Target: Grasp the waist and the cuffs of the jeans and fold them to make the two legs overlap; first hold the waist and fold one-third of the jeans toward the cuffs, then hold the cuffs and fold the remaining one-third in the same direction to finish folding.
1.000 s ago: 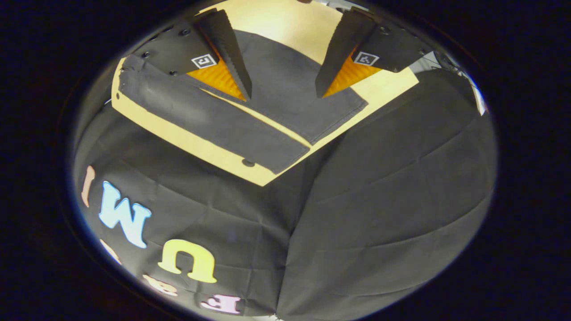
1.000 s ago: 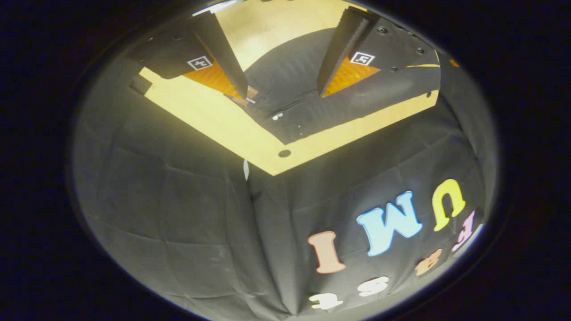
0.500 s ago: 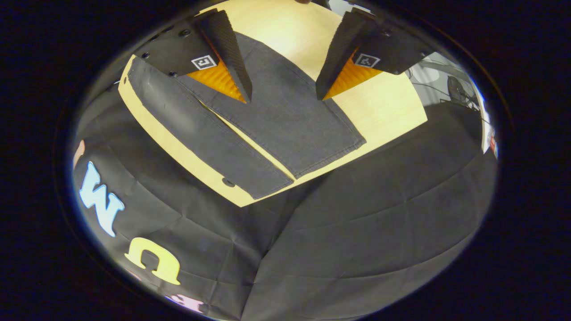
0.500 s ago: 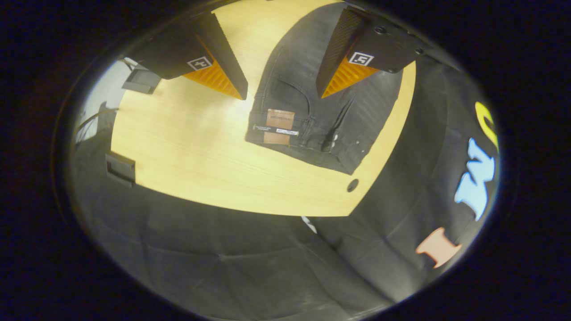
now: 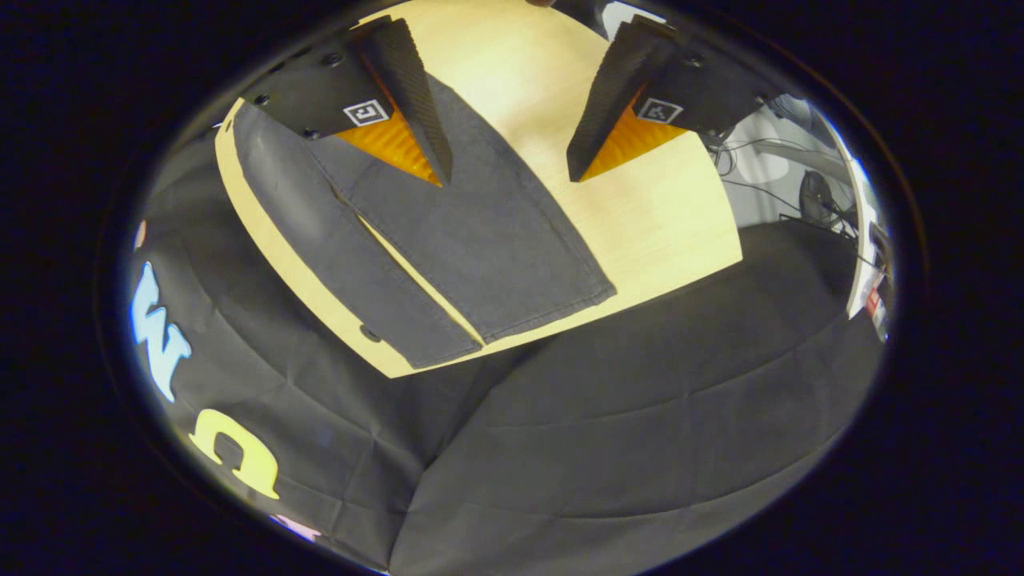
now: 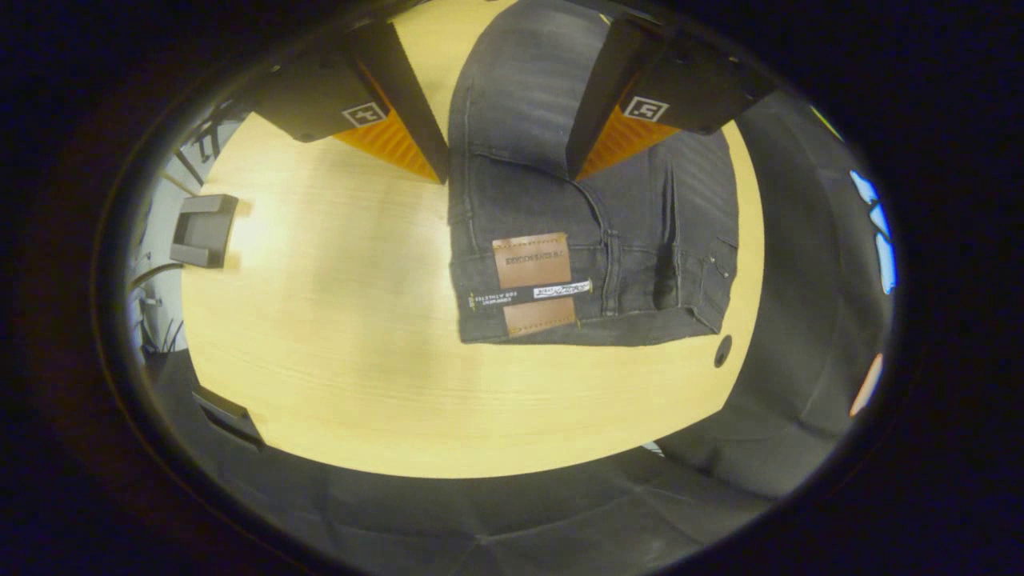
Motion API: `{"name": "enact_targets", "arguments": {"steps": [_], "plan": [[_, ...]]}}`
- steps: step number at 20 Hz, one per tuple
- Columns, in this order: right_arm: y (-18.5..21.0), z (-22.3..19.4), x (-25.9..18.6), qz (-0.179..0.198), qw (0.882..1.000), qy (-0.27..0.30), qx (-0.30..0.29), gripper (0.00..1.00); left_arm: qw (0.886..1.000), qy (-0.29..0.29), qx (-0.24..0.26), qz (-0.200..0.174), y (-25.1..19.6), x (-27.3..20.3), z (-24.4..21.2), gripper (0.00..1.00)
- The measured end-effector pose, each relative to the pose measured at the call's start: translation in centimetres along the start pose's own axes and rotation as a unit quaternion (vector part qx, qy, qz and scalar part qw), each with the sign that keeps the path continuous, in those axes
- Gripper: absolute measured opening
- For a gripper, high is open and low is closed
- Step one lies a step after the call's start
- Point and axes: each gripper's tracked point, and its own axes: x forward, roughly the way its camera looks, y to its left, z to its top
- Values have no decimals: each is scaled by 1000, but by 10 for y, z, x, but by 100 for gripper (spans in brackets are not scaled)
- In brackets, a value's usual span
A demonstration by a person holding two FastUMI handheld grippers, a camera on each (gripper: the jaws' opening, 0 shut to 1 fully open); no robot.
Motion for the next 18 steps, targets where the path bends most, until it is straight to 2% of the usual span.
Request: {"name": "enact_targets", "arguments": {"steps": [4,9,11,14,17,18], "plan": [[-5,1,2,-17,1000,25,9,89,1000,9,-11,10,5,3,-10,96],[-8,0,3,-20,999,26,-2,77,999,34,-3,-4,-5,20,-17,96],[-8,-1,3,-21,999,20,-12,76,998,54,-27,0,-2,39,-16,96],[-8,-2,2,-23,999,12,-24,76,990,75,-99,65,28,67,-10,96],[-8,-3,2,-24,999,6,-31,77,974,112,-167,105,59,87,-16,96],[-8,-2,3,-25,999,4,-33,77,975,92,-177,101,62,96,-4,96]]}}
